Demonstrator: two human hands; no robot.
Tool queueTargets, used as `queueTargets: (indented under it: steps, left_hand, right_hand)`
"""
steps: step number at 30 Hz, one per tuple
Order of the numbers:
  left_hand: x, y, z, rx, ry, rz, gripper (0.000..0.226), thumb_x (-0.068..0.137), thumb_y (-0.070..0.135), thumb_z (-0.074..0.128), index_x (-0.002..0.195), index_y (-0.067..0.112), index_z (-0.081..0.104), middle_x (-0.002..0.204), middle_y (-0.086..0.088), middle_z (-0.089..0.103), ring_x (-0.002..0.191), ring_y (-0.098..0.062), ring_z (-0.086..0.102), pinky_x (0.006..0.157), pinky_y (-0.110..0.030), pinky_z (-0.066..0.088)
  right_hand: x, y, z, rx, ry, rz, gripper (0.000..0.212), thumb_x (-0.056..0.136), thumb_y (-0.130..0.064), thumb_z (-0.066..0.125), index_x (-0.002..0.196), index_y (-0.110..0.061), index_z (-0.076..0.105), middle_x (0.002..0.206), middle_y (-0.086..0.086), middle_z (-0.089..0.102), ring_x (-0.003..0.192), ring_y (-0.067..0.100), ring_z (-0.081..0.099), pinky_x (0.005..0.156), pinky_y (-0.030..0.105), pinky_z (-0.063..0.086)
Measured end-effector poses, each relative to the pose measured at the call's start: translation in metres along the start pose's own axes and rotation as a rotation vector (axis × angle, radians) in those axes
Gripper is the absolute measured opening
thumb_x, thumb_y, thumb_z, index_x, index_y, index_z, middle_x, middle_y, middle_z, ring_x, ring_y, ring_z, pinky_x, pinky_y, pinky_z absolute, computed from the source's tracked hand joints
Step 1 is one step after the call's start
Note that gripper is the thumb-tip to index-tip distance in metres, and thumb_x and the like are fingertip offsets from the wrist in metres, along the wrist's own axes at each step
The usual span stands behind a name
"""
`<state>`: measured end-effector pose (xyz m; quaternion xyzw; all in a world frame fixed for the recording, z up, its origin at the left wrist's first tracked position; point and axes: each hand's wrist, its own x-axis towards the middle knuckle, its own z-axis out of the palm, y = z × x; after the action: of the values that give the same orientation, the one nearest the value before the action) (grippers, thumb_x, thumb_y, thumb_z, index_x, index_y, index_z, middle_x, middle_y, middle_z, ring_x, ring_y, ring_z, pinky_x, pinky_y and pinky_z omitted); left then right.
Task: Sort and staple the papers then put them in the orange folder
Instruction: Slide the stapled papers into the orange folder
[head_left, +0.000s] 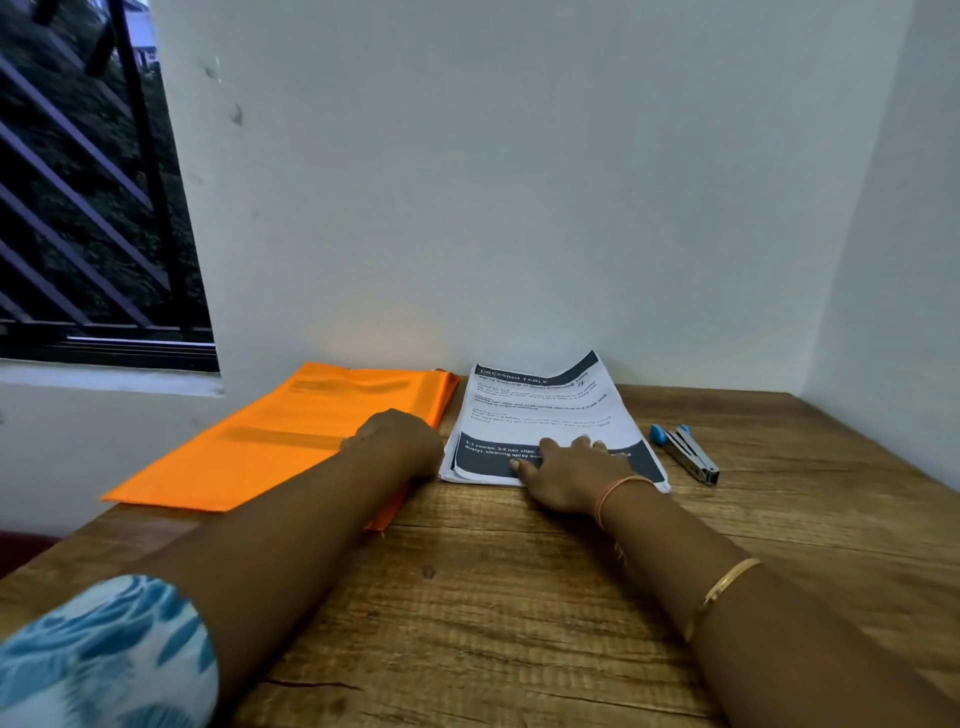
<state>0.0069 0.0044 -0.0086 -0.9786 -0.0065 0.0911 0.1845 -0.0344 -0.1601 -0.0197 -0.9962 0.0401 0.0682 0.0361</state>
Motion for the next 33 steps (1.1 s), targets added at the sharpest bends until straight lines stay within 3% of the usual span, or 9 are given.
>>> queueTargets:
  steps: [5,10,13,15,17,19,22,29,33]
  left_hand:
    - [0.009,0.000,-0.021,-0.083,-0.139,0.054,0.046,0.096,0.026,0.044,0.138,0.008,0.041,0.143,-0.011,0.041,0.129,-0.029,0.043,0.103,-0.036,0.035]
    - [0.009,0.013,-0.010,-0.146,0.102,-0.015,0.059,0.090,0.025,0.055,0.143,0.012,0.031,0.151,-0.016,0.027,0.142,-0.042,0.010,0.113,-0.057,0.006]
    - [0.010,0.016,-0.008,-0.276,0.277,0.040,0.037,0.091,0.015,0.050,0.128,0.009,0.048,0.139,-0.015,0.044,0.135,-0.036,0.031,0.107,-0.042,0.028]
    - [0.011,0.018,-0.006,-0.398,0.351,0.081,0.019,0.092,0.015,0.048,0.109,0.011,0.056,0.121,-0.010,0.058,0.115,-0.029,0.052,0.084,-0.032,0.040]
    - [0.010,0.021,-0.003,-0.497,0.386,0.093,0.022,0.096,0.030,0.046,0.102,0.011,0.057,0.112,-0.009,0.061,0.105,-0.026,0.056,0.078,-0.032,0.040]
    - [0.011,0.023,0.000,-0.516,0.408,0.109,0.040,0.097,0.044,0.041,0.104,0.008,0.058,0.111,-0.010,0.062,0.106,-0.028,0.055,0.088,-0.035,0.040]
    - [0.014,0.025,0.003,-0.528,0.433,0.129,0.045,0.092,0.050,0.047,0.107,0.009,0.058,0.115,-0.011,0.061,0.114,-0.031,0.050,0.099,-0.040,0.037]
    - [0.010,0.032,0.004,-0.705,0.507,0.191,0.025,0.090,0.025,0.056,0.107,0.007,0.055,0.114,-0.012,0.061,0.114,-0.030,0.048,0.083,-0.034,0.040]
    - [0.003,0.037,0.001,-0.704,0.508,0.282,0.020,0.088,0.006,0.047,0.107,0.008,0.055,0.111,-0.012,0.060,0.098,-0.025,0.054,0.066,-0.030,0.035]
  right_hand:
    - [-0.002,0.003,0.000,-0.017,0.128,-0.032,0.064,0.094,-0.063,0.022,0.141,-0.020,0.036,0.145,0.014,0.038,0.131,0.034,0.037,0.108,0.050,0.029]
    - [0.006,0.016,-0.005,0.029,0.206,-0.008,0.063,0.096,-0.060,0.020,0.140,-0.018,0.035,0.145,0.014,0.038,0.132,0.034,0.036,0.110,0.050,0.027]
    - [0.011,0.029,-0.005,0.057,0.204,0.029,0.065,0.095,-0.061,0.020,0.144,-0.018,0.027,0.147,0.017,0.034,0.134,0.036,0.034,0.109,0.049,0.029]
    - [0.014,0.037,-0.005,0.090,0.200,0.047,0.068,0.095,-0.061,0.022,0.147,-0.018,0.020,0.150,0.017,0.030,0.136,0.035,0.033,0.107,0.047,0.032]
    - [0.015,0.041,-0.006,0.122,0.184,0.063,0.068,0.095,-0.060,0.025,0.148,-0.019,0.017,0.152,0.017,0.025,0.136,0.036,0.032,0.106,0.047,0.034]
    - [0.015,0.041,-0.005,0.135,0.154,0.065,0.066,0.095,-0.058,0.029,0.146,-0.018,0.019,0.151,0.018,0.025,0.135,0.036,0.033,0.105,0.046,0.034]
    - [0.015,0.039,-0.003,0.110,0.117,0.051,0.063,0.096,-0.056,0.031,0.145,-0.018,0.022,0.149,0.020,0.027,0.135,0.036,0.033,0.105,0.044,0.034]
    - [0.014,0.036,0.000,0.082,0.095,0.065,0.061,0.098,-0.055,0.026,0.146,-0.018,0.023,0.152,0.021,0.023,0.141,0.037,0.020,0.110,0.045,0.026]
    - [0.015,0.036,0.001,0.072,0.074,0.070,0.061,0.098,-0.055,0.023,0.147,-0.019,0.021,0.153,0.021,0.019,0.142,0.037,0.015,0.113,0.048,0.023]
